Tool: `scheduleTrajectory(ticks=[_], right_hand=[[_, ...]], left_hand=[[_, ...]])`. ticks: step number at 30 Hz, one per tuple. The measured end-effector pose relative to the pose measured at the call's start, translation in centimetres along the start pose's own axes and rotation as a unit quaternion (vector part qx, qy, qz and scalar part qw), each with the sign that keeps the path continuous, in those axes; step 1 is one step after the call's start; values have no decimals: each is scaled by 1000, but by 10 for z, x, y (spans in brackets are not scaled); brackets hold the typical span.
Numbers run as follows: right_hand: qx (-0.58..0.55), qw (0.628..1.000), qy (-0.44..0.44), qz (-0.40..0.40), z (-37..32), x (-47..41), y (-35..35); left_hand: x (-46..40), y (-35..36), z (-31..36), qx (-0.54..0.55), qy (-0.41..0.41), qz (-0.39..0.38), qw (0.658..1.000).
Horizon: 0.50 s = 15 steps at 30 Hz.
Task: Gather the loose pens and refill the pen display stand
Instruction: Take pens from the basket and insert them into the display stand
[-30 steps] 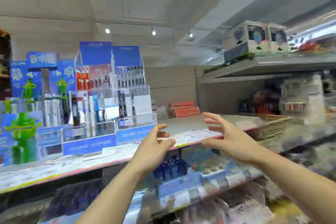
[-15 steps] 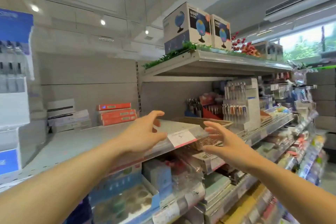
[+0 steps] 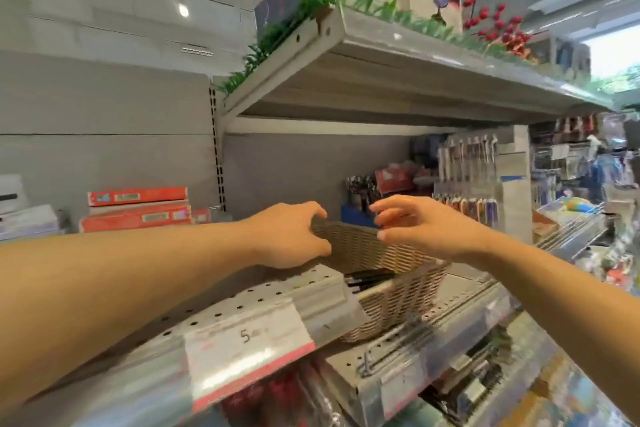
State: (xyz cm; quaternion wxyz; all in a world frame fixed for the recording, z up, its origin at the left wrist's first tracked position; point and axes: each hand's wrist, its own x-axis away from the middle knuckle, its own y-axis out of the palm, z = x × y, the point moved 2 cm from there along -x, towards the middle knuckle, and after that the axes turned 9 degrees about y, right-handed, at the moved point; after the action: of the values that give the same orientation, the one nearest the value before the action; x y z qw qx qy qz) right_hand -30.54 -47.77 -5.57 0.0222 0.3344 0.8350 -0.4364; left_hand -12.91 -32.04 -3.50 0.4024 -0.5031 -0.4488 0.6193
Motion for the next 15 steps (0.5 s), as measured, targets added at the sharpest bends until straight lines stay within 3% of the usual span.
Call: scheduleTrajectory(ticks=[5,10,15], right_hand=[[52,988,-43,-140,35,-73,0],[139,956,-109,-235,63,-127,6],[196,901,-138,-361,70,-170,23]], left_hand=[[-57,27,-4,-66,-54,-40,996],[-101,69,-12,-114,-143,-219,959],[-115,75,-29,-155,-152,-295,931]])
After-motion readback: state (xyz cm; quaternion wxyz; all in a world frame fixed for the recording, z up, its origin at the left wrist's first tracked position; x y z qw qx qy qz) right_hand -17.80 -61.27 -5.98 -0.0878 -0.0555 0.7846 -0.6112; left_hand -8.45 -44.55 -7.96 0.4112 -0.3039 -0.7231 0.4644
